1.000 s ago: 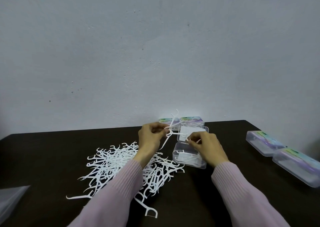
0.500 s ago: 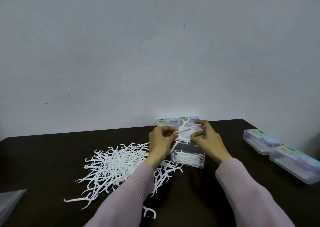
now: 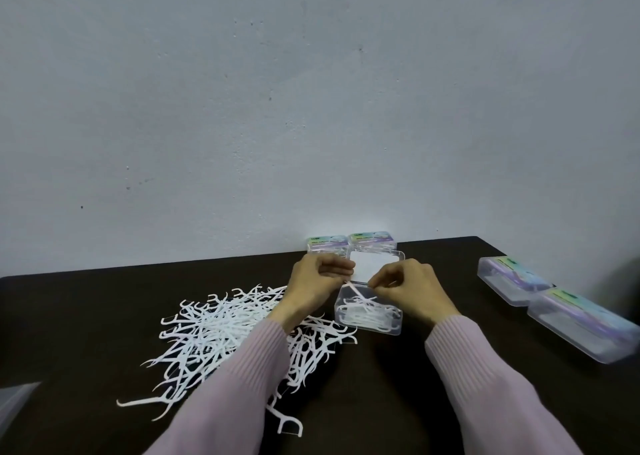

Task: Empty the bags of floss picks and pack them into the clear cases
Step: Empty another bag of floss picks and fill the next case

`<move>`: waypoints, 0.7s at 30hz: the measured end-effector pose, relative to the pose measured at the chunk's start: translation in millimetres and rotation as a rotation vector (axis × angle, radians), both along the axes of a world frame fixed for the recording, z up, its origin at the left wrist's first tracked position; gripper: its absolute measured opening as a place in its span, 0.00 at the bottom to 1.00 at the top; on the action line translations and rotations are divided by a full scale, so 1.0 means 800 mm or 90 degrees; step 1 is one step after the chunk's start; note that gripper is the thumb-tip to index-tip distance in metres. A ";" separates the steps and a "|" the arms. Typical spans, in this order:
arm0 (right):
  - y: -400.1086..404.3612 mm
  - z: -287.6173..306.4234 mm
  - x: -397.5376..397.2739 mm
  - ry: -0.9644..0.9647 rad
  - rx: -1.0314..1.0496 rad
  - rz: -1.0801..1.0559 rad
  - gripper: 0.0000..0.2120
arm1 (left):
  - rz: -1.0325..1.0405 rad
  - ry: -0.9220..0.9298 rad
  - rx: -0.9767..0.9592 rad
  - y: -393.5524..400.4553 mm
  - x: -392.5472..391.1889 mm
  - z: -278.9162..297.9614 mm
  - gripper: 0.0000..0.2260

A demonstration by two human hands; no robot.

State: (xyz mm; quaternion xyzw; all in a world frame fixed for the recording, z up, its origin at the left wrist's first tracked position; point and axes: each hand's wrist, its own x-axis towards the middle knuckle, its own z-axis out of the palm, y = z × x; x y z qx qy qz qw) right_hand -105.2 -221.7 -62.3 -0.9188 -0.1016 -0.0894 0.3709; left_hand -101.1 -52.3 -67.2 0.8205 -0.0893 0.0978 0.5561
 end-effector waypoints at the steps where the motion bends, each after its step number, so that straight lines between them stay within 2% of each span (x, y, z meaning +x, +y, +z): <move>1: -0.001 0.000 -0.001 -0.013 -0.025 -0.025 0.05 | -0.012 -0.006 0.014 0.003 0.000 0.001 0.13; 4: -0.002 0.000 -0.003 -0.046 -0.067 -0.070 0.06 | -0.028 -0.039 0.065 0.012 0.001 0.004 0.12; 6: -0.002 0.000 -0.004 -0.022 -0.082 -0.037 0.05 | -0.062 -0.013 0.113 0.018 0.002 0.005 0.12; 11: 0.004 -0.004 -0.010 0.020 -0.185 0.062 0.05 | -0.140 0.078 0.222 0.024 0.001 0.005 0.18; 16: 0.001 -0.004 -0.006 -0.008 -0.211 0.044 0.04 | -0.126 0.053 0.187 0.025 -0.001 0.002 0.18; 21: -0.001 -0.004 -0.001 -0.045 -0.140 0.021 0.01 | -0.096 0.005 0.171 0.020 -0.002 0.002 0.15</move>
